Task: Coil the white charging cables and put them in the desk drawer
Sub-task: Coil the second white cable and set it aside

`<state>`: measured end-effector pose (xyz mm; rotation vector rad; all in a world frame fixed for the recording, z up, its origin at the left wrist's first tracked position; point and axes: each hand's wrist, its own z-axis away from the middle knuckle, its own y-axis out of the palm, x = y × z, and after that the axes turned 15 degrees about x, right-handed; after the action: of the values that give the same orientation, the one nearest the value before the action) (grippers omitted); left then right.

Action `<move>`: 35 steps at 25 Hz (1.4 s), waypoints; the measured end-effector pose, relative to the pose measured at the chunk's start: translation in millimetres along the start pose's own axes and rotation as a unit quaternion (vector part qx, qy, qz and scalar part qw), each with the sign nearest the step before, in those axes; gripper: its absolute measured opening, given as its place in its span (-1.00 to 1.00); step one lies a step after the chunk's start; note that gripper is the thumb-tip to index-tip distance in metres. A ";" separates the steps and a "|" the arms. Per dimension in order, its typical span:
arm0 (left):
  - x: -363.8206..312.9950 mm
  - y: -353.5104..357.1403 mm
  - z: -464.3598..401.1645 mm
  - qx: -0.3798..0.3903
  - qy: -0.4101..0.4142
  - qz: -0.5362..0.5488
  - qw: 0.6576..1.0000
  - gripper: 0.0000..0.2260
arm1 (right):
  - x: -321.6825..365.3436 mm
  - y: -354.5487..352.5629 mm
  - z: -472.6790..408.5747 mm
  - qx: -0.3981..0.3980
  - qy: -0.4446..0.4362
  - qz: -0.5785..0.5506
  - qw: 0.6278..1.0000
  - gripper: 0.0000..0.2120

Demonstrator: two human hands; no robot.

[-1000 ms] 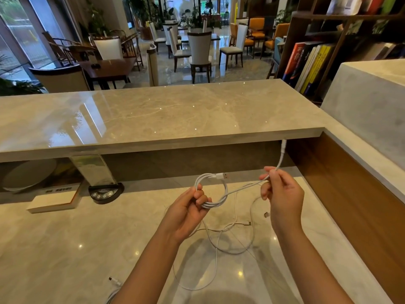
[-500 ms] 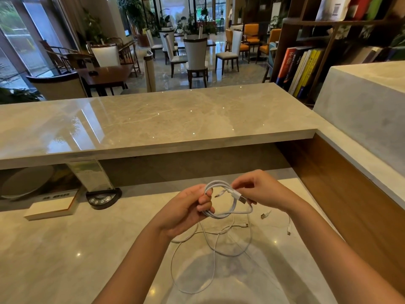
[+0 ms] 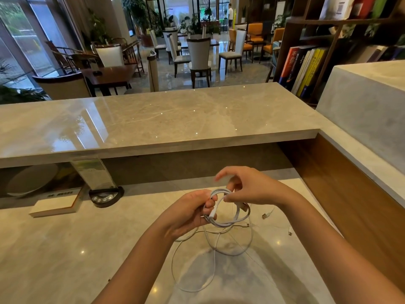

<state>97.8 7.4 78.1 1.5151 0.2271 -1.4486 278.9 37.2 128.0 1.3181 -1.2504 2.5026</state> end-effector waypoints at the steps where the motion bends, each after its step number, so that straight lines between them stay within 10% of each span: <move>1: -1.2 2.0 -0.2 -0.008 -0.009 -0.015 1.000 -0.81 | 0.2 0.4 -1.6 -0.005 0.011 0.009 1.000 -0.70; 8: -0.5 5.7 5.5 -0.177 0.039 -0.167 0.969 -0.80 | -10.9 4.3 -4.1 -0.038 0.037 -0.104 0.993 -0.90; 13: 4.3 6.4 15.4 -0.228 0.111 -0.519 0.816 -0.87 | -14.9 7.3 -8.2 -0.065 0.059 -0.102 0.991 -0.91; 19: 2.1 -1.2 6.2 -0.284 0.216 -0.579 0.733 -0.92 | -12.9 13.4 -12.0 -0.074 0.059 -0.098 0.991 -0.89; 24: -8.8 -7.0 2.6 -0.350 0.210 -0.483 0.774 -0.85 | -16.4 24.9 -8.0 -0.078 0.056 -0.208 0.973 -0.91; 30: 11.5 -0.3 -1.9 -0.254 0.005 -0.151 0.955 -0.73 | -23.0 41.3 -20.9 -0.189 0.112 -0.254 0.942 -0.88; 35: 14.8 3.5 3.5 -0.186 0.051 -0.053 0.980 -0.78 | -25.8 40.3 -21.8 -0.153 0.102 -0.275 0.944 -0.88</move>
<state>101.9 -3.8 68.1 1.2855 0.6145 -1.3231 265.2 32.7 77.4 1.1062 -0.9973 1.9113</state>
